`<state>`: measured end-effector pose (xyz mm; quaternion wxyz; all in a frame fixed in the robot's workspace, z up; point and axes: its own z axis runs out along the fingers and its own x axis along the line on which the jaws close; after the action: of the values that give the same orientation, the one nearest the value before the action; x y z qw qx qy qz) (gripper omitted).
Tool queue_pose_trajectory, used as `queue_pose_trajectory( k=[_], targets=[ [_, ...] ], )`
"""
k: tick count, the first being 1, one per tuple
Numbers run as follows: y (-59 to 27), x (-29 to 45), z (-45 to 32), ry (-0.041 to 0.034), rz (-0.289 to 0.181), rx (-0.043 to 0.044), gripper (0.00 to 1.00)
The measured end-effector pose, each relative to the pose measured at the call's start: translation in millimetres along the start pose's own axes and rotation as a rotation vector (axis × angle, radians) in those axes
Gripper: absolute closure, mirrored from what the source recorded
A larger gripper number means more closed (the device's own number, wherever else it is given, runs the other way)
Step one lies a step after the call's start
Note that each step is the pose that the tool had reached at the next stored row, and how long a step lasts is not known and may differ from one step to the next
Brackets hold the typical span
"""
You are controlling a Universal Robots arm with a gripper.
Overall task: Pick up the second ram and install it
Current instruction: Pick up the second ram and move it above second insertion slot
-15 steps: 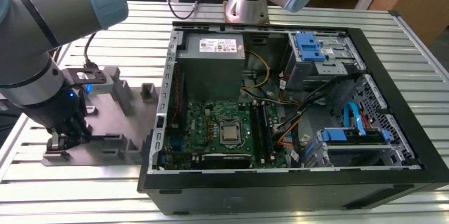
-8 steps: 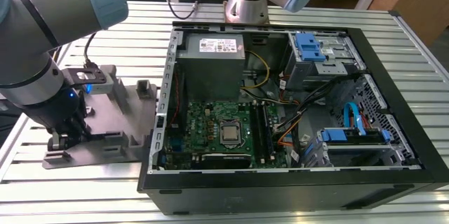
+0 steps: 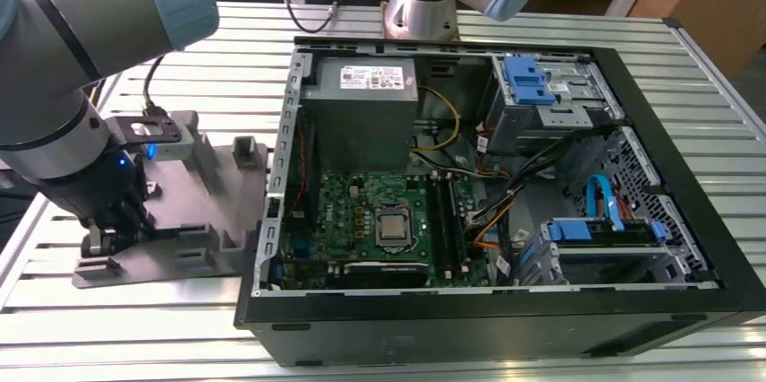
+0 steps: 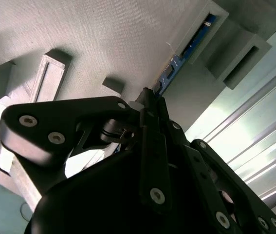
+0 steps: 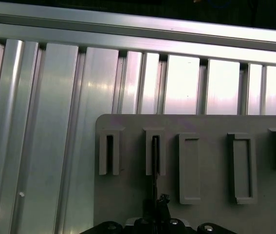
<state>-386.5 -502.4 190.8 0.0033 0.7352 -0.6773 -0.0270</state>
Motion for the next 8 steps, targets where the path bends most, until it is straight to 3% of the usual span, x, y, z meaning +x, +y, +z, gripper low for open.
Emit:
queue_pose_trajectory(
  k=[8],
  targets=[
    [0.1,-0.1,-2.5,-0.0001,0.000,-0.0001,0.89]
  ],
)
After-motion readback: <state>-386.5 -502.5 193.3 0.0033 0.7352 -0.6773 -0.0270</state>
